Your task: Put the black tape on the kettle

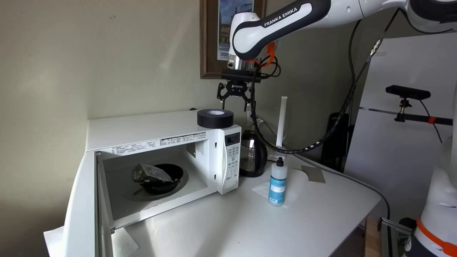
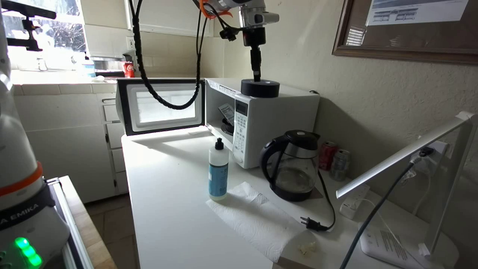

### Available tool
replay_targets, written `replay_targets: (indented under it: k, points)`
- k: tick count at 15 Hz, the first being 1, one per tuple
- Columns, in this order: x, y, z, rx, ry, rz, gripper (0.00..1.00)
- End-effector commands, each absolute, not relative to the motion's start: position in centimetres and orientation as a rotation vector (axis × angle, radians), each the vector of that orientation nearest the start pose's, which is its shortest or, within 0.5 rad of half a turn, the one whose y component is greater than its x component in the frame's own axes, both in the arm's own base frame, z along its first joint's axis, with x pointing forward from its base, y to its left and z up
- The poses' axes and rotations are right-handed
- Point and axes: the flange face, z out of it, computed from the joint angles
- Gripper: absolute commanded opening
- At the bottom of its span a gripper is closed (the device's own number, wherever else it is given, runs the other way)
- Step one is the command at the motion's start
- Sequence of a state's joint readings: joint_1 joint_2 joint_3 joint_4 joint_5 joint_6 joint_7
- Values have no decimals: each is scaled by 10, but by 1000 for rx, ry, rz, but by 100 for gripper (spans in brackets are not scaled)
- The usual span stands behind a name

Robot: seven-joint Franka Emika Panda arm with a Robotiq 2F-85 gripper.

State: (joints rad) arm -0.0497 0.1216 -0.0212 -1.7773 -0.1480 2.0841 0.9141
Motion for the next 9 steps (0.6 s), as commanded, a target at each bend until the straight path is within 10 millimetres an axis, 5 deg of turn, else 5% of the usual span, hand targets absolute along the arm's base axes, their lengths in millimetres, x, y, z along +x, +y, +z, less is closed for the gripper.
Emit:
replay_targets:
  k: [1, 5, 9]
  points:
    - [622, -53, 489, -2826, 1413, -236, 89]
    - [631, -56, 489, -2756, 1443, -267, 100]
    - [637, -53, 495, -2734, 1442, -258, 100]
